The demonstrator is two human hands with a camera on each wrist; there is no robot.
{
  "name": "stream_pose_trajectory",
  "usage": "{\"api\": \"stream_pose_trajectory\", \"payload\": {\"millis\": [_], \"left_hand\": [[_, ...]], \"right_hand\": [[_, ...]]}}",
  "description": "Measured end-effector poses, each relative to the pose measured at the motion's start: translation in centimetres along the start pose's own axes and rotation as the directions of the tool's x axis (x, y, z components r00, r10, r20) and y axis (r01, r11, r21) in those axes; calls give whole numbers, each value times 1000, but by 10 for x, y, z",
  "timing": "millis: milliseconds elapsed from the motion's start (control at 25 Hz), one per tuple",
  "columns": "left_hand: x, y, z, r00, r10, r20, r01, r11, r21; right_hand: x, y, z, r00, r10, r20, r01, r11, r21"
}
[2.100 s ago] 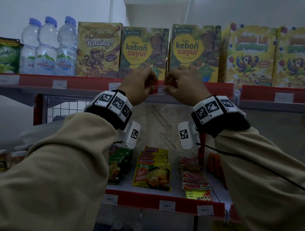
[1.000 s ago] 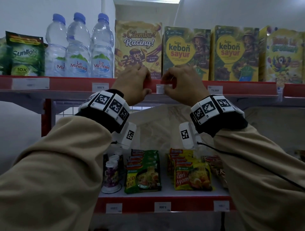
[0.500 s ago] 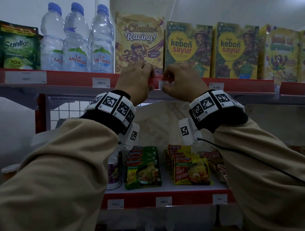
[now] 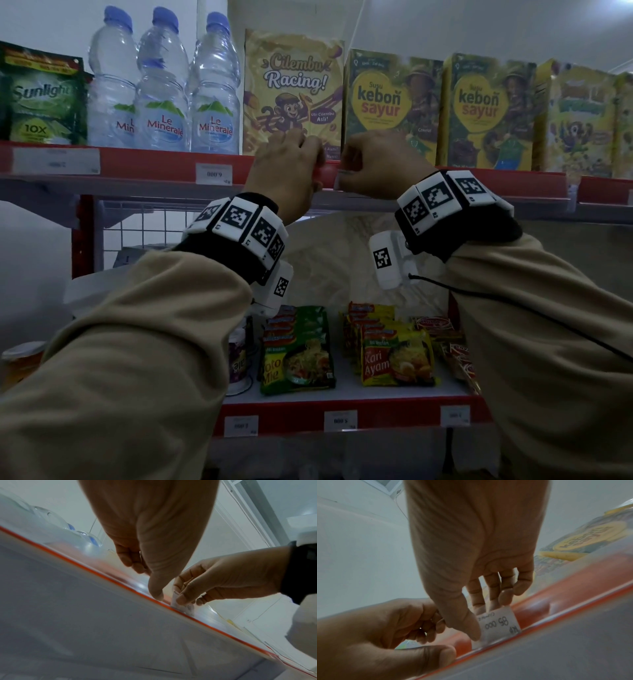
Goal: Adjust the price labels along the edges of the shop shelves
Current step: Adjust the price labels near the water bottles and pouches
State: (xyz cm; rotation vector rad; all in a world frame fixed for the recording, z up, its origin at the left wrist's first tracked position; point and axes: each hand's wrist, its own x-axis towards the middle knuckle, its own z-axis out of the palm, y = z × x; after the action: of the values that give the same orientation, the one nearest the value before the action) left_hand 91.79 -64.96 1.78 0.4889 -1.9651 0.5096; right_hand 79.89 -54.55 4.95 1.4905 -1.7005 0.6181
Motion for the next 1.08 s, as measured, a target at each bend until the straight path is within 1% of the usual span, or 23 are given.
{"api": "stream_pose_trajectory", "payload": {"millis": [120,200,240,280,320,360,400,440,480,520,600,640,680,720,760,840,920,1000,1080], "left_hand": [[0,0,0,1000,1,-8,-1,1000,-3],[1,0,1,1000,0,-11,0,1000,-11],[1,0,1,1000,1,-13,-1,1000,-20],[1,0,1,1000,1,-15,-2,999,-34],[1,-1,1,1000,-2,-17,1,999,-54],[1,-2,1,1000,-12,-15,11,997,-81],[1,-5,1,1000,-25,-7,24,994,-108],[1,-6,1,999,-32,-2,31,991,-130],[2,-8,1,1000,-28,-7,27,987,-156],[3,-10,1,999,-18,-26,12,979,-204],[4,-14,1,996,-20,-85,-14,926,-378],[4,-15,1,993,-32,-112,-23,888,-459],[3,-16,3,991,-35,-128,-33,869,-494],[2,-17,4,991,-27,-131,-40,875,-482],[2,-17,7,992,-17,-124,-40,898,-439],[2,-17,11,994,-25,-105,-15,931,-365],[3,-18,11,994,-33,-109,-9,932,-363],[5,-19,10,994,-30,-105,-12,925,-380],[5,-20,8,996,-30,-85,-7,917,-399]], "right_hand": [[3,2,-4,1000,15,26,-17,998,64],[6,5,-7,997,40,68,-47,992,119],[7,7,-9,996,54,69,-65,985,163],[7,9,-10,997,72,41,-80,969,232],[6,10,-10,995,100,-18,-88,939,331],[4,9,-8,985,143,-96,-85,887,455],[0,8,-5,966,199,-164,-68,810,582],[-3,6,-1,945,254,-206,-44,723,690],[-7,4,3,928,303,-216,-27,634,773],[-10,2,9,919,339,-202,-15,541,841],[-15,-1,20,909,386,-156,-3,380,925],[-16,-3,24,904,405,-139,4,316,949],[-17,-4,29,899,420,-126,13,261,965],[-17,-6,33,897,427,-118,21,224,974],[-17,-8,37,897,426,-120,27,217,976],[-18,-9,43,900,410,-150,35,276,961],[-20,-8,45,898,395,-195,42,365,930],[-22,-3,44,886,388,-253,38,483,875],[-24,3,41,880,382,-282,21,563,826]]}}
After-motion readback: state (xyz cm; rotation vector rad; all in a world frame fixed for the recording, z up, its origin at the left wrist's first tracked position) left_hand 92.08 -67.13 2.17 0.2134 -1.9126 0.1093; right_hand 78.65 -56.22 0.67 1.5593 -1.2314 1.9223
